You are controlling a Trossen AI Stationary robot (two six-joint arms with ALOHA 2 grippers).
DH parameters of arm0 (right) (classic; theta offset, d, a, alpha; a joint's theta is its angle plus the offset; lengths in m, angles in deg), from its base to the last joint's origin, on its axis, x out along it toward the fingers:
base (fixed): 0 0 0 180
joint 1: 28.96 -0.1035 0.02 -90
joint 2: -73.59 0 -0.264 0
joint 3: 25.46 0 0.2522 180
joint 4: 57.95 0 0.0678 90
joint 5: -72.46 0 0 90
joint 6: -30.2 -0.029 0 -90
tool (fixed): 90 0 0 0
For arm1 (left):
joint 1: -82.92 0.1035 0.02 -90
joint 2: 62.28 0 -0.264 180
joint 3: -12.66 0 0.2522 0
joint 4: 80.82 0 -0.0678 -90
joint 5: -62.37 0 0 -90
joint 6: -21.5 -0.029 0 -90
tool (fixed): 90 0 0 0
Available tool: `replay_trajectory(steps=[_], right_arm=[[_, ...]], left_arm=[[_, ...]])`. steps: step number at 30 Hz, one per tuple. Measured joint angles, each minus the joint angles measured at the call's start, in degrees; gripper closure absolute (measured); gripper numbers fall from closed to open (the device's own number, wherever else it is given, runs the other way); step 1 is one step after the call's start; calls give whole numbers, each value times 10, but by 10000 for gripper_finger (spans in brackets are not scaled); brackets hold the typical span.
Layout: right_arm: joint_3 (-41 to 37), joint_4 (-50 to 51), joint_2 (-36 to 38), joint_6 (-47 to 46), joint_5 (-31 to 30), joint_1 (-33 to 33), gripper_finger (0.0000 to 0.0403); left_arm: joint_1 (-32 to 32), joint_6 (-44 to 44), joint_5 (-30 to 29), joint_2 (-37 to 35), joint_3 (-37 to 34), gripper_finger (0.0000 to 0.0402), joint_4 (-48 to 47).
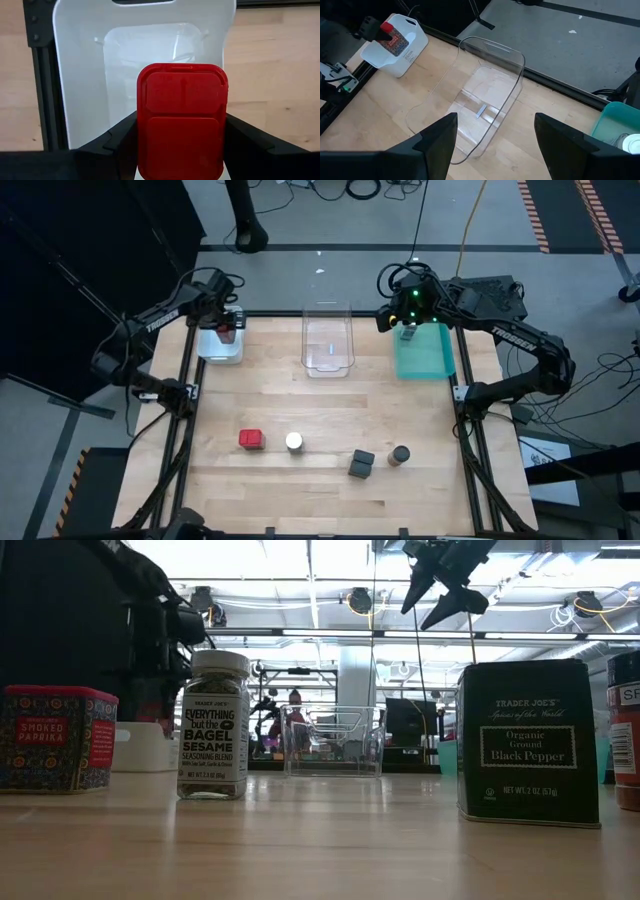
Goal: Sort spices by type
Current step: Put the top red seasoning can into the white bin
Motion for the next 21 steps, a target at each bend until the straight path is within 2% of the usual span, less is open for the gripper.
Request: replay_trajectory(steps=[12, 21], right_arm=[[0, 0, 0, 5, -3, 0, 156], [0, 0, 0, 5, -3, 0, 156]], left_arm=[[-2, 1, -14, 19, -3, 180, 25], [-2, -9, -13, 19, -37, 180, 67]])
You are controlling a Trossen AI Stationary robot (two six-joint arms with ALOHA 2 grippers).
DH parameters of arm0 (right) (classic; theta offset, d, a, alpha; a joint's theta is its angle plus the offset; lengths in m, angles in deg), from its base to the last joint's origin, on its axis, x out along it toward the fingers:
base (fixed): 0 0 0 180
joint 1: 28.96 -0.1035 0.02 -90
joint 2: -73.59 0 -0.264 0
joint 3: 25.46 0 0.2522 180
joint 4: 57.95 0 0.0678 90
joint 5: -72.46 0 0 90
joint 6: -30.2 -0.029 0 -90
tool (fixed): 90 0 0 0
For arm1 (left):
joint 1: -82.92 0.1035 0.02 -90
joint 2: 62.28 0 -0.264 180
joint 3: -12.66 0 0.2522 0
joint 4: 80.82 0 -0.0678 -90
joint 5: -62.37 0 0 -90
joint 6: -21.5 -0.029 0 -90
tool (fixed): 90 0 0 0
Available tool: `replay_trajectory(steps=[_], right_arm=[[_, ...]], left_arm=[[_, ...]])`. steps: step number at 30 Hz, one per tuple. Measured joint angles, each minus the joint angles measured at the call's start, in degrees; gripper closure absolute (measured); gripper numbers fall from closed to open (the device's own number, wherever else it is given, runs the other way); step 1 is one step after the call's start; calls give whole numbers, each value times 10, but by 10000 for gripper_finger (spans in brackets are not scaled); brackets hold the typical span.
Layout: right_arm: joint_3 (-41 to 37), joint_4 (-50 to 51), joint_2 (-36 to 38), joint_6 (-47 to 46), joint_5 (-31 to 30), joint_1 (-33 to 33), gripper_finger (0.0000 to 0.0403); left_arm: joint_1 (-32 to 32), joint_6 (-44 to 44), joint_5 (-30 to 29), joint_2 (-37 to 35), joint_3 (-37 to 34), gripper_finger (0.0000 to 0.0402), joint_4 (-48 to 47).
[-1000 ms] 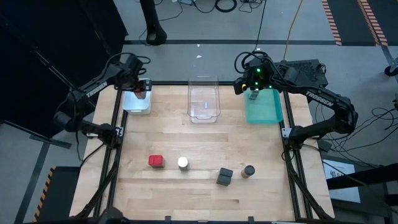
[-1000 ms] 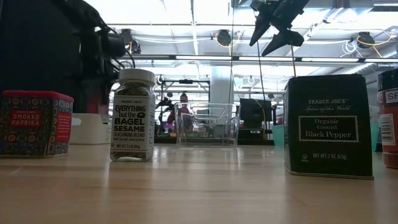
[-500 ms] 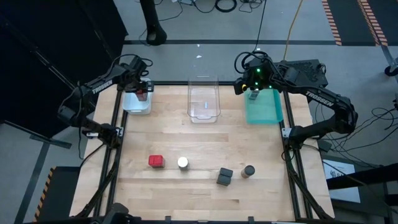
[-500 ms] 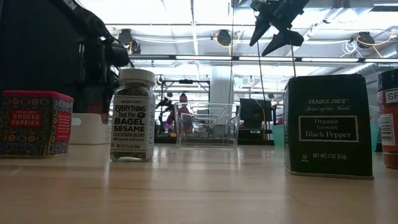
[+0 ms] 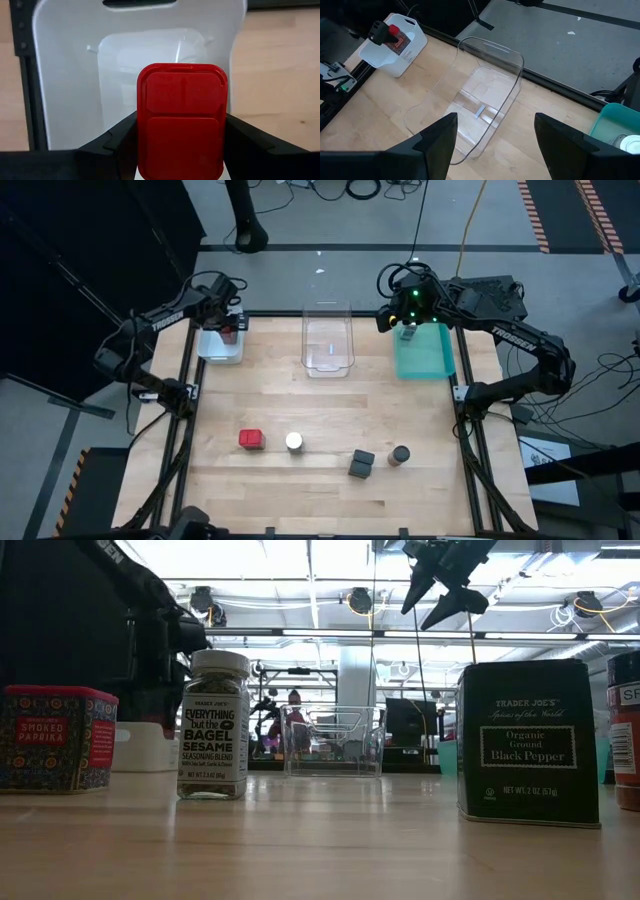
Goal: Sort spices by type
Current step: Put the top red seasoning can into the white bin, then put the top black seasoning can into the transparent bin
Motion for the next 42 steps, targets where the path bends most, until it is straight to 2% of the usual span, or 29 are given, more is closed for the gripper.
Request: replay_trajectory(steps=[6, 19, 26, 33, 42], right_arm=[[0, 0, 0, 2, -1, 0, 156], [0, 0, 0, 2, -2, 0, 156], [0, 0, 0, 2, -2, 0, 156], [0, 0, 0, 2, -2, 0, 156], [0, 0, 0, 0, 0, 0, 156]], left_arm=[[-1, 5, 8, 0, -31, 180, 12], [-1, 0, 9, -1, -40, 180, 31], [-1, 0, 10, 0, -42, 124, 28], [-1, -11, 19, -14, -41, 117, 21], [-8, -31, 31, -59, 1, 115, -48]])
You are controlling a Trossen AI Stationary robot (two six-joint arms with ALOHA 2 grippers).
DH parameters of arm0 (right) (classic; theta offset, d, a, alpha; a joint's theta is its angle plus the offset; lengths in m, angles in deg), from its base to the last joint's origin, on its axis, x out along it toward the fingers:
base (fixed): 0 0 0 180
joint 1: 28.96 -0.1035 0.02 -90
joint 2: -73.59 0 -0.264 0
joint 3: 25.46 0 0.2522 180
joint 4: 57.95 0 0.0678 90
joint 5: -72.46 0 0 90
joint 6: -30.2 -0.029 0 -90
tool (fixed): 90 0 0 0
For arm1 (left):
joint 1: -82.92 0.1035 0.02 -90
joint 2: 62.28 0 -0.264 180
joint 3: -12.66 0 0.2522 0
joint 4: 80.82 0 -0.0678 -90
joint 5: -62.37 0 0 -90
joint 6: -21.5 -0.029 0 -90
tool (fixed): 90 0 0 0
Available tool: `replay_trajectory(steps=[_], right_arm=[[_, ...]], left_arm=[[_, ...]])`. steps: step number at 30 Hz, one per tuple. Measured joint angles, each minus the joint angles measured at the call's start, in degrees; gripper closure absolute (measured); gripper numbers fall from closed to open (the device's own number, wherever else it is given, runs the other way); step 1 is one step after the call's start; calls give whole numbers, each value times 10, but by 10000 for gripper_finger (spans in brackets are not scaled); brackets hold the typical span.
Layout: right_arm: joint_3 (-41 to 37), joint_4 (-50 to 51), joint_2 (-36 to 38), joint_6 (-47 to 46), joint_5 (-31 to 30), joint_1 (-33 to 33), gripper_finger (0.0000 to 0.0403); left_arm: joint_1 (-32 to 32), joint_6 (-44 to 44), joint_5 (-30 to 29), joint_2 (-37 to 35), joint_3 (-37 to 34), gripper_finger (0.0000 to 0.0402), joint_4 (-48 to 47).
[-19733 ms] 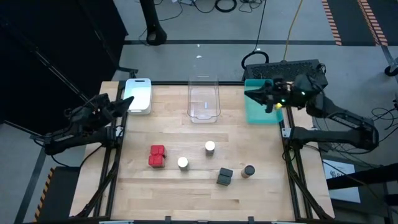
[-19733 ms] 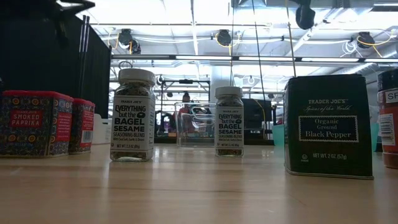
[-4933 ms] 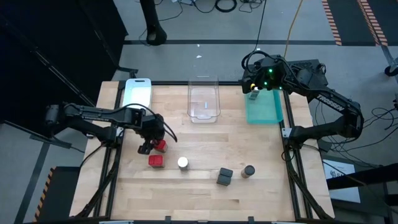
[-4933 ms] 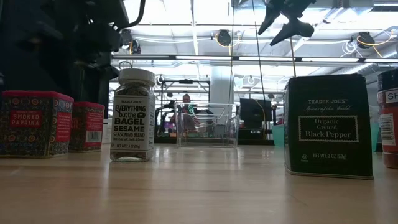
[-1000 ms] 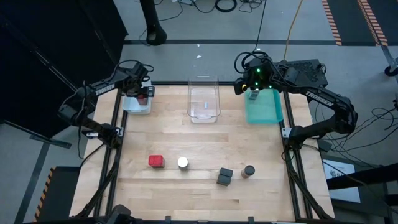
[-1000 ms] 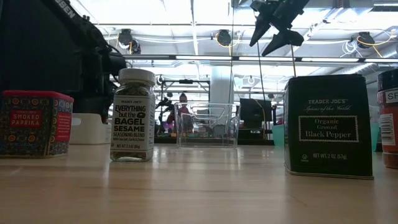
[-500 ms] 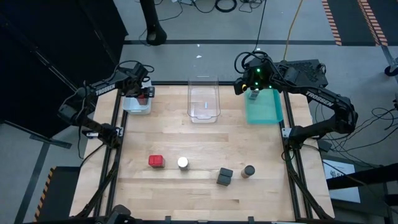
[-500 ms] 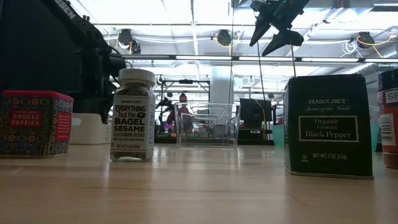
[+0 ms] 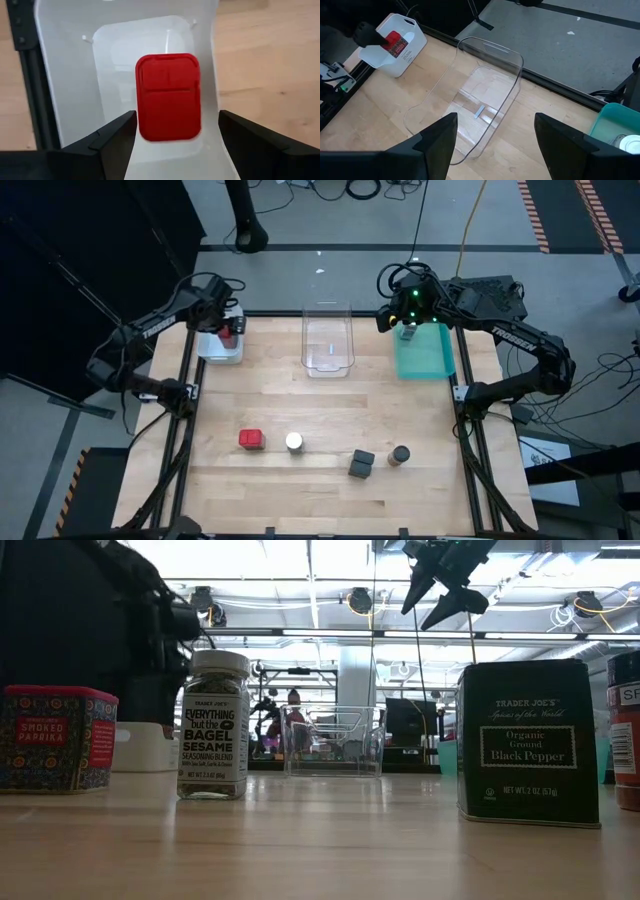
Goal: Sort spices by type
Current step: Put the top black seasoning can into the transparent bin
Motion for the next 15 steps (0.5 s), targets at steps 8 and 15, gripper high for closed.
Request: replay_trajectory(steps=[8, 15], right_arm=[[0, 0, 0, 0, 1, 0, 156], [0, -7, 0, -3, 18, -1, 156]], left_arm=[[-36, 2, 15, -72, 26, 114, -88], [-131, 2, 81, -156, 41, 114, -65]])
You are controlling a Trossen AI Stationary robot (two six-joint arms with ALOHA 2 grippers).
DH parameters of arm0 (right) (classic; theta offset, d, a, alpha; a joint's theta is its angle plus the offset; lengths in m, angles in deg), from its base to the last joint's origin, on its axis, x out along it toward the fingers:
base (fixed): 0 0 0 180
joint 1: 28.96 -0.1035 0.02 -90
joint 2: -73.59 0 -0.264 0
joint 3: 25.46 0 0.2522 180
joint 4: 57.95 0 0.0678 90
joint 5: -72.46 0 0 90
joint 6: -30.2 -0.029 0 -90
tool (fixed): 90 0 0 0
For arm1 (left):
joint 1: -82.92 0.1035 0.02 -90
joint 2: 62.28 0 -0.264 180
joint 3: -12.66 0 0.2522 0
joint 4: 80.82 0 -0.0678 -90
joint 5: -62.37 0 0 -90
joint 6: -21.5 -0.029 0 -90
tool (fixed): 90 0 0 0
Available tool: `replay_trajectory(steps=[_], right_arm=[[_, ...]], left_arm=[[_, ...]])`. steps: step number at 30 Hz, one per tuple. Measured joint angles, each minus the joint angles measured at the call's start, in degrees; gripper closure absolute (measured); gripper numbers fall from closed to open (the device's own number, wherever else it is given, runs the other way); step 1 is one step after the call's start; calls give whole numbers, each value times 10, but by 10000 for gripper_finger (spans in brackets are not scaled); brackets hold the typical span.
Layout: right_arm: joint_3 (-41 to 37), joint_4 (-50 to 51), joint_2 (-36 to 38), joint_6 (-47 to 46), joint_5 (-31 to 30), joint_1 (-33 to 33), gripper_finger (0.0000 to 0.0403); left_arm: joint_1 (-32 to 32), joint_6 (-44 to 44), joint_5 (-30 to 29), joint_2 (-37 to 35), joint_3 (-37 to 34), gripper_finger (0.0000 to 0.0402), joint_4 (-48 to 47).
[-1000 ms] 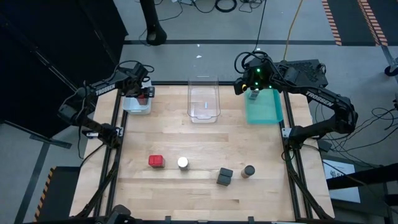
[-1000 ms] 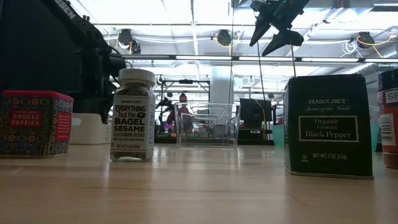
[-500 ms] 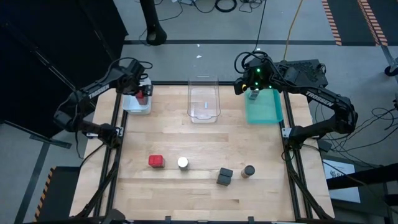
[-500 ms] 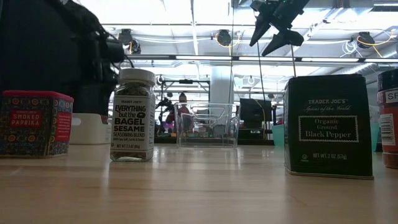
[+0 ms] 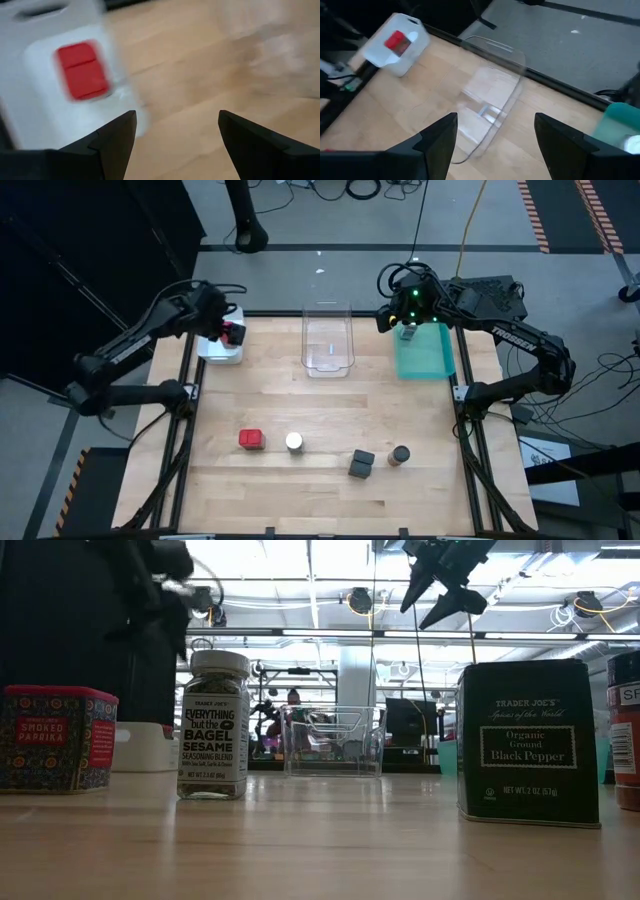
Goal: Sort spices by type
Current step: Put the top black seasoning can into the transparent bin
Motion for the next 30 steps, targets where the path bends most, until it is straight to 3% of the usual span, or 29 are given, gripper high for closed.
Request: replay_trajectory(steps=[6, 12, 24, 30], right_arm=[[0, -57, 0, -5, 63, -15, 156], [0, -88, 0, 14, 106, -72, 156], [0, -22, 0, 31, 222, -238, 156], [0, 103, 0, 38, 244, -312, 187]], left_arm=[[-101, 34, 9, -51, 7, 114, 75], [-162, 44, -4, -63, 7, 114, 145], [-184, 40, -32, -63, 7, 114, 159], [-184, 25, -43, -63, 7, 114, 159]])
